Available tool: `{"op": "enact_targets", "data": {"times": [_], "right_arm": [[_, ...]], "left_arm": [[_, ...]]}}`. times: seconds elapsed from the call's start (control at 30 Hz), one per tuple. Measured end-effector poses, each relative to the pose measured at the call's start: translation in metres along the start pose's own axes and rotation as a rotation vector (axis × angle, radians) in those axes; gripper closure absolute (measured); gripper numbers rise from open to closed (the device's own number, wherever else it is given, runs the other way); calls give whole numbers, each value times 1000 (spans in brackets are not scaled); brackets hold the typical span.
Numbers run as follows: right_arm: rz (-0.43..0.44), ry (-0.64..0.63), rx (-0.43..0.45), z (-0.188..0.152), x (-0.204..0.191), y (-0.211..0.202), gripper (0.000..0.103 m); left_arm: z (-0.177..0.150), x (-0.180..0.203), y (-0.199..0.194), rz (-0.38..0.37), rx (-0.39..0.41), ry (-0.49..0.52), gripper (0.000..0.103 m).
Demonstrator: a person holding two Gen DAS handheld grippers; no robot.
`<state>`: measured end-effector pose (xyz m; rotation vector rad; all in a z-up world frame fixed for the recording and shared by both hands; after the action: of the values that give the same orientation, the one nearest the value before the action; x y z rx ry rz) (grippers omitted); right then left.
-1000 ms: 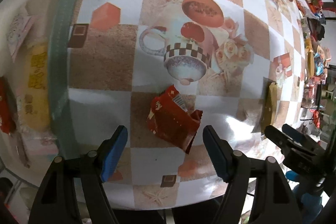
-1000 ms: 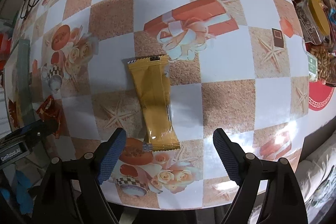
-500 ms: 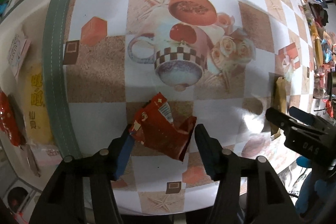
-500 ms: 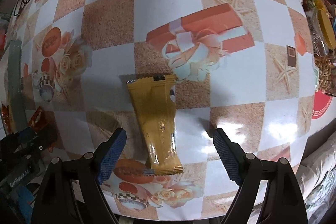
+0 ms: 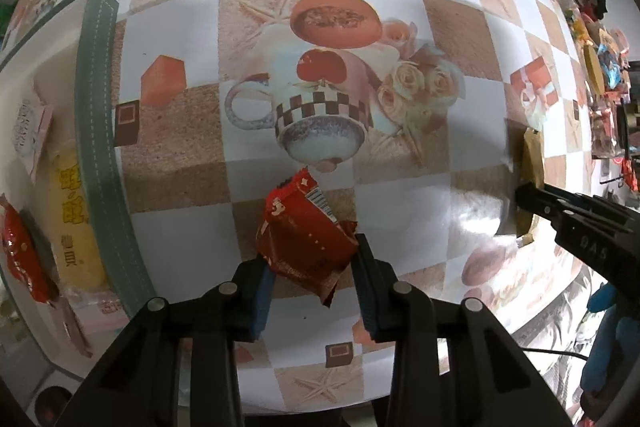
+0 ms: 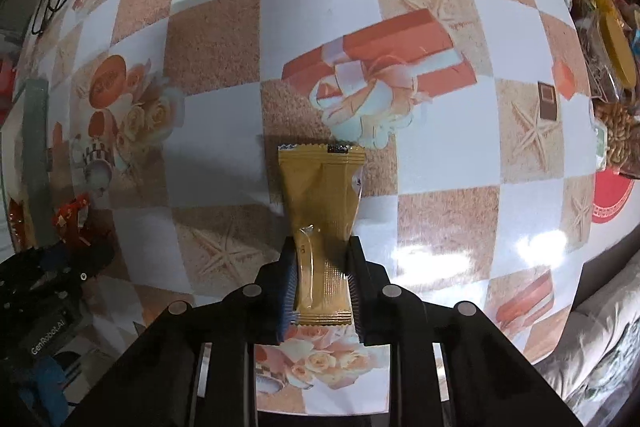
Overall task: Organize snacks
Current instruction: 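Grasp a red packet with the left tool while the right tool grasps a gold bar, then carry the red packet and gold bar over the white tray with both tools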
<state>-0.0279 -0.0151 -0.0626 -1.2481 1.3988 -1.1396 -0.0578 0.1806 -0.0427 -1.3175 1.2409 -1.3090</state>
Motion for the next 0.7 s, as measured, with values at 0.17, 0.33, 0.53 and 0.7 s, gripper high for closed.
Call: {"op": "enact_targets", "data": {"times": [0.17,0.33,0.53,0.7], "right_arm": [[31,-6,-3,-19,-13,1,78],[65,0,-2,-36,-24,-1,78],[83,-10,6,-44,-41,-9,78],[82,-27,10,-43,-49,-14,78]], "left_arm": [[-2,4,-12,7,28,58,64],[0,14,-25,17,63,129,64],[1,22,-37,35,100,175,64],[-3,15,-53,38,118,183,64]]}}
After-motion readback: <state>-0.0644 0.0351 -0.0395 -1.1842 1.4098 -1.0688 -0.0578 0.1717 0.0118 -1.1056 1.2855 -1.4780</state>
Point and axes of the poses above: each gripper's, at about its wrist camera, not at the fingertips, and y roughly the way its jaws point, x to its right, z to its top, the point moved 7 cm from there along y, roughly the way its jaws point, and after that the axes turned 3 degrees about x, right-handed, at the moved point
